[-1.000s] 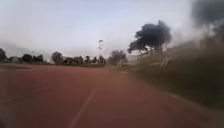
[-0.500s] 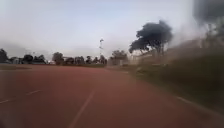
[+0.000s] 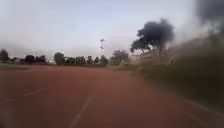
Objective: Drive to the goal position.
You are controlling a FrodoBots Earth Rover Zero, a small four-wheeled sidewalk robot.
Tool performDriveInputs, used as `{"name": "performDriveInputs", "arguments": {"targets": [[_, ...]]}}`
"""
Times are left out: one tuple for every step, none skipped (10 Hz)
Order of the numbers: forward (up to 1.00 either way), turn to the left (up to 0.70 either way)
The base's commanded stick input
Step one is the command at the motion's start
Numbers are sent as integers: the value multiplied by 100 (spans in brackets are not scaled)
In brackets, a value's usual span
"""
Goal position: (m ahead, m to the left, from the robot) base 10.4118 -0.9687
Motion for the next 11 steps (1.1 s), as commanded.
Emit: {"name": "performDriveInputs", "arguments": {"targets": [[70,0],[70,0],[70,0],[70,0],[70,0],[70,0],[70,0],[70,0],[70,0],[70,0],[70,0]]}}
